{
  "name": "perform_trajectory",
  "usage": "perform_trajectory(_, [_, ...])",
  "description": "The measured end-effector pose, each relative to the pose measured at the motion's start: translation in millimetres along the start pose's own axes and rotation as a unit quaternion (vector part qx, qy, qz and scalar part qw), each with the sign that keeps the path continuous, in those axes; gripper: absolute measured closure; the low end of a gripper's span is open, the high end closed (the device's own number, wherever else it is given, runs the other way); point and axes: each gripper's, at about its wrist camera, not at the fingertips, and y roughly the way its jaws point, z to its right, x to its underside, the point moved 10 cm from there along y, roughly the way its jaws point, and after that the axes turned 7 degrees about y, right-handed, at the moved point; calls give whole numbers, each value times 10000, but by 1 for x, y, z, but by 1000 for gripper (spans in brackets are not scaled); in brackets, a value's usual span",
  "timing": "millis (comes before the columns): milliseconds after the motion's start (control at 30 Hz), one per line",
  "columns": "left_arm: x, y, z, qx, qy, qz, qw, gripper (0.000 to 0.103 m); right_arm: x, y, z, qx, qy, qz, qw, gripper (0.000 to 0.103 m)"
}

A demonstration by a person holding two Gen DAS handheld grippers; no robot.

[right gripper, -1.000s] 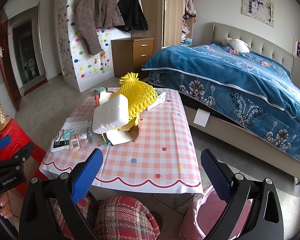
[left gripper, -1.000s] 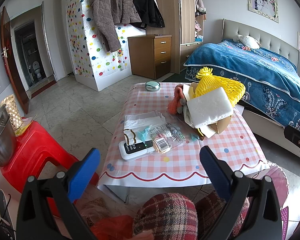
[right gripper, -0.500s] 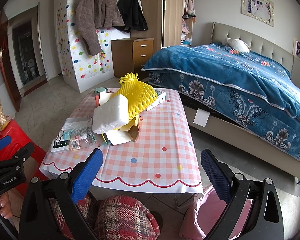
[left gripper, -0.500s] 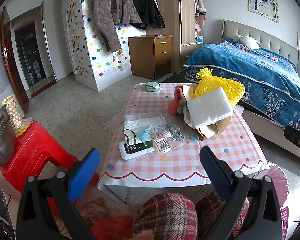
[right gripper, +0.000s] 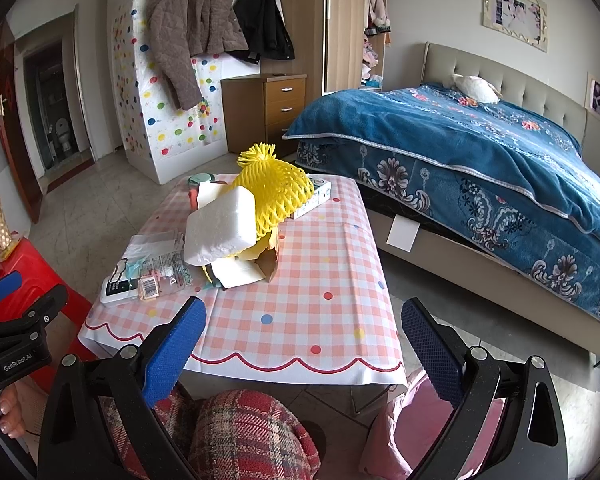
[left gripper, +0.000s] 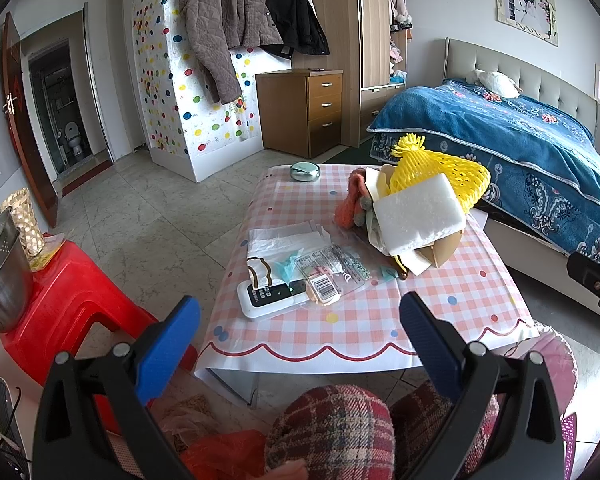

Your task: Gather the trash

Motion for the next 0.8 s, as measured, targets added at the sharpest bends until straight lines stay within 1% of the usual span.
perform_trajectory(133, [-1,3,-4,-3,12,-13,10000,6,0,1,-2,-2,-4,14,10000,6])
perform_trajectory(200, [-2,5,-4,-5,49,-24,10000,6,-6,-4,3,-24,-31,61,10000,6])
perform_trajectory(300, [-1,10,-3,-36,135,-18,9999,6,-8,-2,3,-63,-94,180,9998,6])
perform_trajectory(400, [-1,19,7,120,175,-31,9998,6,-18,4,9,-59,-65,295,9995,6])
perform_trajectory(533, [-6,33,18,260,299,-41,9992,6,-21,22,13,-86,92,287,9995,6])
perform_trajectory(567, [-7,36,22,292,363,-28,9989,6,-23,26,14,-132,141,271,9994,6])
perform_trajectory(600, [-7,40,26,278,452,-15,9986,6,-26,32,13,-414,261,303,9983,6])
perform_trajectory(667, [-8,50,34,233,611,-49,9978,6,-26,37,12,-489,304,256,9980,6])
perform_trajectory(700, [-9,54,38,288,655,-55,9974,6,-25,42,11,-532,318,189,9979,6])
perform_trajectory(767, [-12,62,50,548,683,16,9962,6,-25,45,11,-514,312,168,9980,6])
perform_trajectory(800, [-14,66,54,568,679,6,9961,6,-26,48,11,-496,291,161,9982,6])
